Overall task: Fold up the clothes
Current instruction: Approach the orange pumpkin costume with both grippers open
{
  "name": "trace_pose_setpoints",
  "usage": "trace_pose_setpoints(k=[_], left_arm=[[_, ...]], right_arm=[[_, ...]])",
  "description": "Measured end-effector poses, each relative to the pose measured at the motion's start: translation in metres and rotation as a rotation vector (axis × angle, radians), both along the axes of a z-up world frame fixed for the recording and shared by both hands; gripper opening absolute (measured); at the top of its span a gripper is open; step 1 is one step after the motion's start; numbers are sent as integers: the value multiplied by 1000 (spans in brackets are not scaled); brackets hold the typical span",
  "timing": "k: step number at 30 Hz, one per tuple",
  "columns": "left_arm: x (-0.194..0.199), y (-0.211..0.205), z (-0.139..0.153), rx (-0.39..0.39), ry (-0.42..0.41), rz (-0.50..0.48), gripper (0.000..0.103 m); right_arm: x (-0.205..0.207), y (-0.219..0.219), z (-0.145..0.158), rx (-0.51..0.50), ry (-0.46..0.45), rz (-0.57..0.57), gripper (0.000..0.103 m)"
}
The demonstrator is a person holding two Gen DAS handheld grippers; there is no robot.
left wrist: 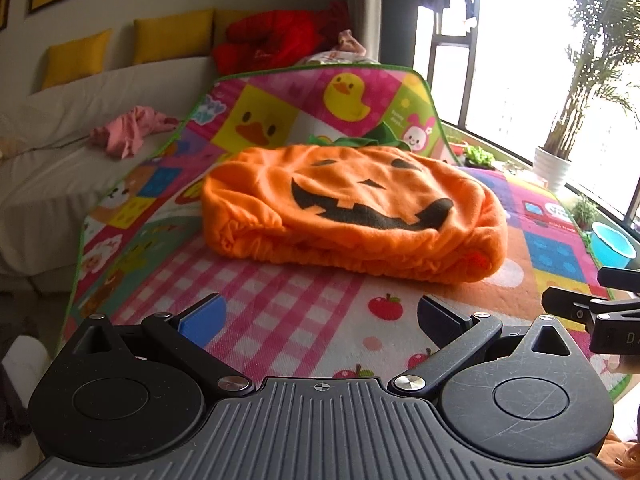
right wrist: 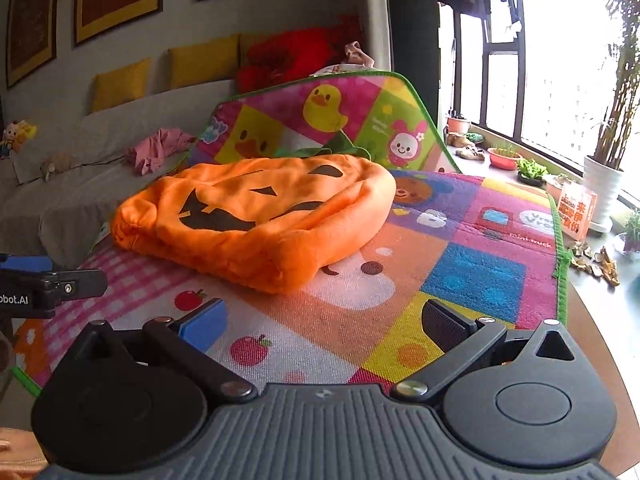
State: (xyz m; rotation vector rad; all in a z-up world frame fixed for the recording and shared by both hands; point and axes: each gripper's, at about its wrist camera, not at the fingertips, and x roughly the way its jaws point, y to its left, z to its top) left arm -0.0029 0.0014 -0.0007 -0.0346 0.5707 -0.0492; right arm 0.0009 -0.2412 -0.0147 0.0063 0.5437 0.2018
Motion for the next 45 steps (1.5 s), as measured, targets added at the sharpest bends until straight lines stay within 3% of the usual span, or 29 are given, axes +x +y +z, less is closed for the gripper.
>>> trace_pose_setpoints(k=[45], left_arm=[[8, 1, -11, 33, 63, -14, 103]], right_arm=[[5, 2, -7, -11, 33, -2, 103]])
